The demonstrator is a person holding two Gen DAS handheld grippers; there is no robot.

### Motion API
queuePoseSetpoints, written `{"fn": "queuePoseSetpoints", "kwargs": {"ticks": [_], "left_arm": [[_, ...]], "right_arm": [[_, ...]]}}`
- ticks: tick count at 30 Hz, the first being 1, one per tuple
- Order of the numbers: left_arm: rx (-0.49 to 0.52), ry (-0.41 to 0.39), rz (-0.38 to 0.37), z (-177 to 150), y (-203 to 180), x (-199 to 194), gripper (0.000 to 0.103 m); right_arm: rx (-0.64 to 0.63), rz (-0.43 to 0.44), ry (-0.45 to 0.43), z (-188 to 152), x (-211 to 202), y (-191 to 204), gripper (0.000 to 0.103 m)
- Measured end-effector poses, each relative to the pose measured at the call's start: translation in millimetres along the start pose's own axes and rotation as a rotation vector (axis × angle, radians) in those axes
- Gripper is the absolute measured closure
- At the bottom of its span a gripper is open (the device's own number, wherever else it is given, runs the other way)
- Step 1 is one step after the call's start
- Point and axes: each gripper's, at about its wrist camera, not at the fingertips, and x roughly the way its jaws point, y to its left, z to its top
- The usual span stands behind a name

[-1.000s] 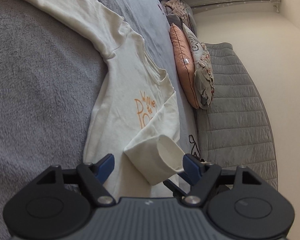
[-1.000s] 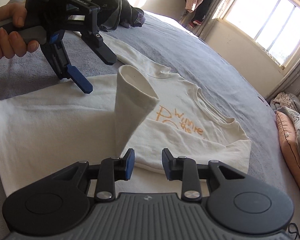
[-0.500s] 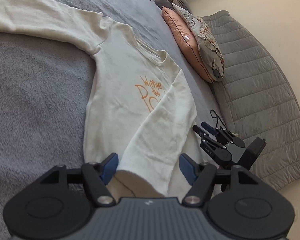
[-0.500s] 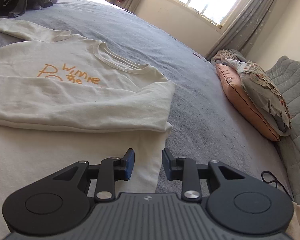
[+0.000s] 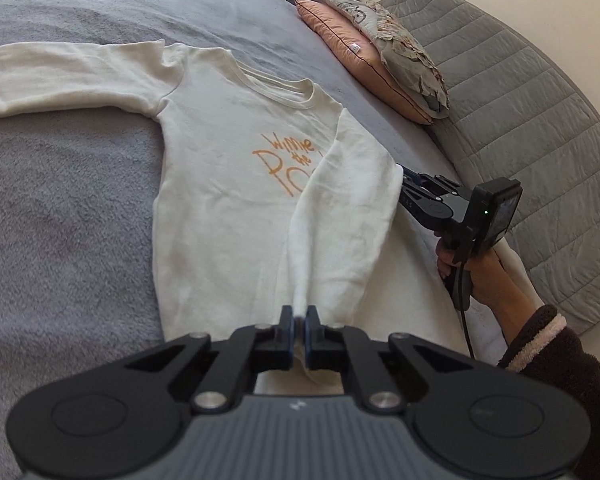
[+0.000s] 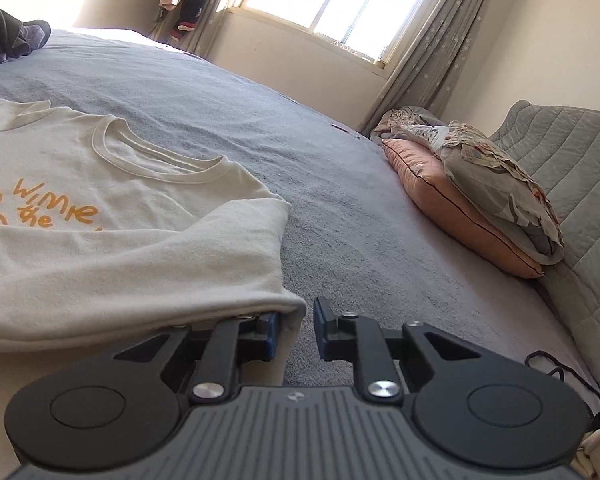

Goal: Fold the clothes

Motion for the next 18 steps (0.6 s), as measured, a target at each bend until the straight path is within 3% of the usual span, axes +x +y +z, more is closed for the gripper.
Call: {"fn": "queuePoseSetpoints", "kwargs": {"ticks": [4, 11, 14, 15, 16, 18], "left_arm": [[0.017, 0.022, 0.017, -5.0, -2.8, 8.2, 0.099], [0.035, 0.046, 0.021, -7.5, 0.0, 13.2, 0.096], [0.066, 0.016, 0.014, -3.8, -3.8, 2.3, 0.083], [0.085, -0.007, 0.021, -2.4, -6.5, -1.7, 0.067], [0.110, -0.037, 0.032, -0.8, -9.8, -5.9, 0.060], [0.140, -0.086, 0.044, 3.6, -13.7, -12.5, 0.060]], "right_arm": [[-0.003, -0.013, 0.009, -4.4, 2.0, -6.0, 0.093], [0.084, 0.048, 0.082, -11.8, 11.5, -19.5, 0.093], [0.142, 0.093, 0.106, -10.2, 1.5, -34.4, 0.084], [0.160, 0.107, 0.112, -9.7, -2.7, -39.9, 0.082], [0.173, 0.105, 0.114, -9.7, -7.2, -45.4, 0.082], [0.207, 0.096, 0.108, -9.6, -16.1, -55.8, 0.082]]}}
